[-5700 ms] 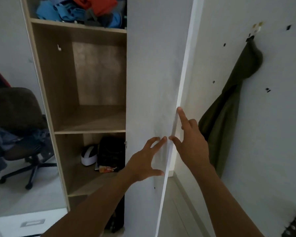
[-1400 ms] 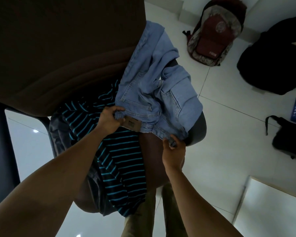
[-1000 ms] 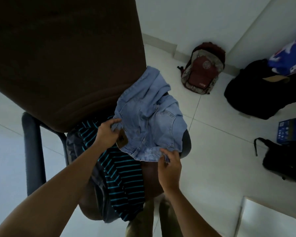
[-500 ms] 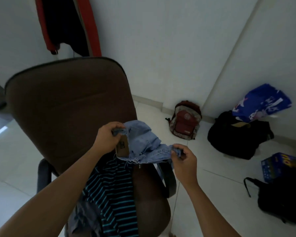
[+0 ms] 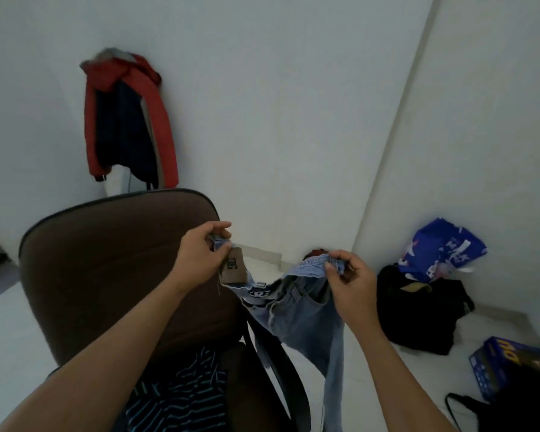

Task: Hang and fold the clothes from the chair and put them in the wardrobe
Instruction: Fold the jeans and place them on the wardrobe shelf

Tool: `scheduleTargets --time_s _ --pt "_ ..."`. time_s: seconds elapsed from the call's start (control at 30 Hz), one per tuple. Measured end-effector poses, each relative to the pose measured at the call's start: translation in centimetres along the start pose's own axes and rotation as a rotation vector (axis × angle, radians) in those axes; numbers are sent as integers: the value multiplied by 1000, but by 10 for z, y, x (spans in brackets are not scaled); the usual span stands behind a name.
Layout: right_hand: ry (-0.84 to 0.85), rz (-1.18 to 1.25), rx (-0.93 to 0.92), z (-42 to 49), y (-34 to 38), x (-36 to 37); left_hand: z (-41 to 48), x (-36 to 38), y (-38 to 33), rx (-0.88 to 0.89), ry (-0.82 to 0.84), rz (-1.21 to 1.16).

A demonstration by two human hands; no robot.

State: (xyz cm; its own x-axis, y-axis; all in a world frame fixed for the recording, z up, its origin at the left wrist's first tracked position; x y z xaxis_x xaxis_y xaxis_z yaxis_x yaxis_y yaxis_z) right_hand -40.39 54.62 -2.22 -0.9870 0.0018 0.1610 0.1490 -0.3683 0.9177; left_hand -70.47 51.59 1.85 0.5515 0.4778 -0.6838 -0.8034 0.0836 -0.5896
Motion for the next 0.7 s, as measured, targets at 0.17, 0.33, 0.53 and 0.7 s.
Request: scheduleTargets --time_s 0.17,0.33,0.53,0.7 --pt "33 22 -162 33 68 6 31 -36 -50 105 -78 -58" --pt "148 2 -262 52 126 18 58 -63 -100 241 -71 -55" --pt "229 -1 -277 61 157 40 77 -81 -152 401 39 3" --pt "250 23 -247 62 167 50 87 -84 -171 442 97 -8"
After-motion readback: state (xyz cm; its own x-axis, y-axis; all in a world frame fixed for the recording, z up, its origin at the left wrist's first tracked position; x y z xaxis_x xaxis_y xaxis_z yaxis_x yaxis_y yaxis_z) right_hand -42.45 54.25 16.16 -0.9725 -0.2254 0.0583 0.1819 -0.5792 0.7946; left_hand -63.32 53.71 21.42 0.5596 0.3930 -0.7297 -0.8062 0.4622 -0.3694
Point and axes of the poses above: each hand's wrist, its own z-axis towards the middle knuckle, its own x-axis out of the palm, y = z × x, the point moved 1 cm from there along z, towards the middle knuckle, and after that the axes turned 15 degrees about z, right-handed, at the moved point
